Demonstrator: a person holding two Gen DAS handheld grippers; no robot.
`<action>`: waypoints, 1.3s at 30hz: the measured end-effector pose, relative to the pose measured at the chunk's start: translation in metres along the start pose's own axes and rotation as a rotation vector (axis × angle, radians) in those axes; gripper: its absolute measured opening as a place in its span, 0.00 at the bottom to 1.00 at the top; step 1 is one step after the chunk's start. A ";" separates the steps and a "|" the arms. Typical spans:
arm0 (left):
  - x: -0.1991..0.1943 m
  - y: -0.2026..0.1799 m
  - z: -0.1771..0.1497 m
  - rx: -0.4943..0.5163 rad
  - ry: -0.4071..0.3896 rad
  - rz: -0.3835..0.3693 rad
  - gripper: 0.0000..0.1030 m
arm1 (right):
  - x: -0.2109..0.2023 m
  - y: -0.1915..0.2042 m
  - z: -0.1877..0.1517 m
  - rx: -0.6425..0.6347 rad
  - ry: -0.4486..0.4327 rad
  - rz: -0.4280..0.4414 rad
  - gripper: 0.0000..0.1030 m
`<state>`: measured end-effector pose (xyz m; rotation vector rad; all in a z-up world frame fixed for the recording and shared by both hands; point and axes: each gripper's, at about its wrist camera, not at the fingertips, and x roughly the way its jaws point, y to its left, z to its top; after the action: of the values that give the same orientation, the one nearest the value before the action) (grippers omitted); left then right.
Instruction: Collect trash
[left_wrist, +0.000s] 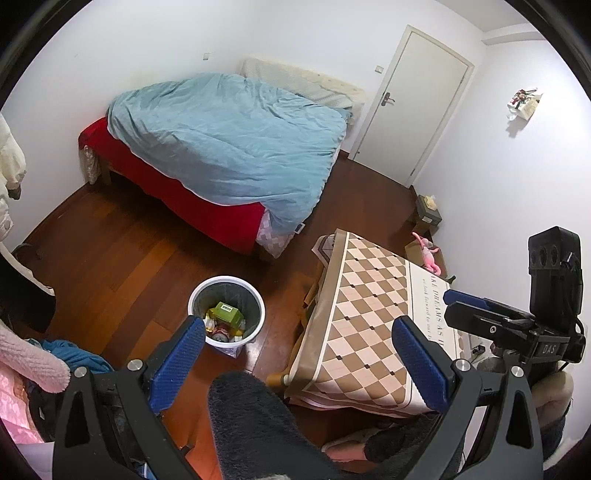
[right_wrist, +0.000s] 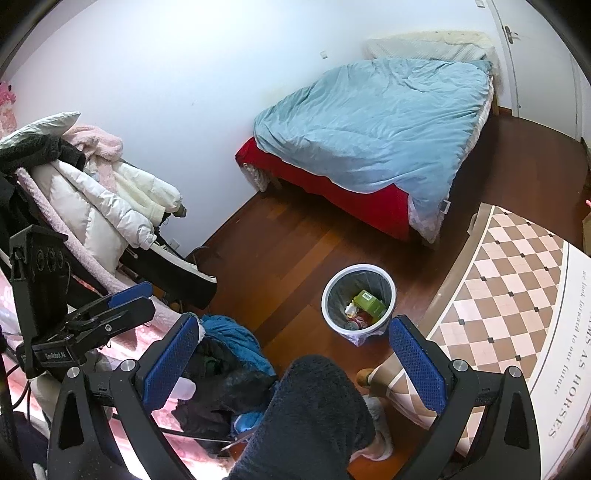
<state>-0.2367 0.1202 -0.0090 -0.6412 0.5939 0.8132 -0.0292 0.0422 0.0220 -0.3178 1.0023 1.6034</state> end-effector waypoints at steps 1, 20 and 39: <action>0.000 -0.001 0.000 0.000 0.002 -0.002 1.00 | -0.001 0.000 0.000 -0.001 0.001 0.001 1.00; -0.005 -0.001 0.003 0.000 0.002 -0.025 1.00 | -0.007 0.004 -0.003 -0.014 0.006 0.026 1.00; -0.007 0.003 0.003 -0.006 -0.004 -0.040 1.00 | -0.004 0.005 -0.004 -0.011 0.017 0.032 1.00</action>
<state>-0.2421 0.1209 -0.0029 -0.6547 0.5740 0.7791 -0.0338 0.0367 0.0251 -0.3246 1.0163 1.6385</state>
